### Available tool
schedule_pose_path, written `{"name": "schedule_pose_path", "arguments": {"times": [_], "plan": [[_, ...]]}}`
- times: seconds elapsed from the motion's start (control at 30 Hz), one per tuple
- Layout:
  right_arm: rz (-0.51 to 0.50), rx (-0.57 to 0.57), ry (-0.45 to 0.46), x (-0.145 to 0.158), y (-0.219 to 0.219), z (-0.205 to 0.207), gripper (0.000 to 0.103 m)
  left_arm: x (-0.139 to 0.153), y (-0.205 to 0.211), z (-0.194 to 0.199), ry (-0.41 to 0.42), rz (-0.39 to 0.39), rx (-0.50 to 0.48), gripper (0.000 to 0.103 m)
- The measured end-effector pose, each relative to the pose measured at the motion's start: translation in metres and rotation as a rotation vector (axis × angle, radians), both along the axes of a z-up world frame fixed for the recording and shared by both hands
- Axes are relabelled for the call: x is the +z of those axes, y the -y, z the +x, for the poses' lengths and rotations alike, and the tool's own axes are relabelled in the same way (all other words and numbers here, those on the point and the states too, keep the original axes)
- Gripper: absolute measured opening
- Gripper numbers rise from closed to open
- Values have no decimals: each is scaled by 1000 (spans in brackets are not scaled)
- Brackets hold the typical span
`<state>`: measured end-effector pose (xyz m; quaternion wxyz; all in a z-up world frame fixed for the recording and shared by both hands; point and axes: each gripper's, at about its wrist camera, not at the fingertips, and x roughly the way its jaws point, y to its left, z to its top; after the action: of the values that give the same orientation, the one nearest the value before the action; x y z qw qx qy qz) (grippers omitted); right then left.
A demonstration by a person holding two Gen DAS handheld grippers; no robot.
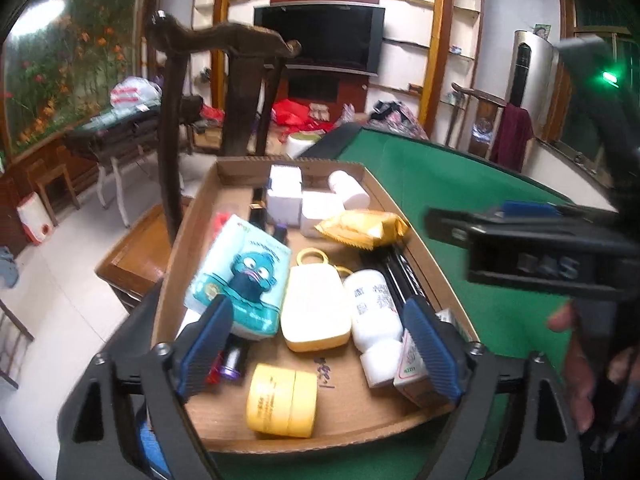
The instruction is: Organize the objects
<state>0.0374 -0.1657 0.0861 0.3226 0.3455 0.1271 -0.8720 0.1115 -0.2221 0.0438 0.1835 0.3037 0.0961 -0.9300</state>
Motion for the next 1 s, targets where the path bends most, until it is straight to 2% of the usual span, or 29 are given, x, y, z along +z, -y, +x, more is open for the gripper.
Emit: {"name": "schedule_pose_path", "arguments": {"times": [0.1,0.2,0.33,0.47,0.57,0.67,0.77,0.83,0.93,1.0], "plan": [[-16,-35,-15,2,-17,3,102,4,-4,1,-20,-46,40,97],[-22,-59,-44,0,-34,14,102,9,-4,3,-39,-60,64,102],[-48,-84,-57,-3,-59,25,102,15,-6,1,-17,-129,59,103],[-32,-109,-118,-2,-73,37,102,27,1,13,-88,-106,52,103],[-53,-118,-126,-1,-83,41,102,36,4,26,-154,-117,63,103],[-76,-131,-104,-5,-89,41,102,40,7,32,-122,-91,-9,103],[-68,-133,-87,-11,-90,44,102,42,7,52,-165,-86,-154,103],[-58,-125,-86,-14,-87,48,102,41,7,64,-189,-79,-187,103],[-65,-111,-98,-13,-81,58,102,39,9,69,-162,-107,-129,103],[-77,-100,-110,-12,-78,65,102,38,15,69,-148,-133,-52,103]]}}
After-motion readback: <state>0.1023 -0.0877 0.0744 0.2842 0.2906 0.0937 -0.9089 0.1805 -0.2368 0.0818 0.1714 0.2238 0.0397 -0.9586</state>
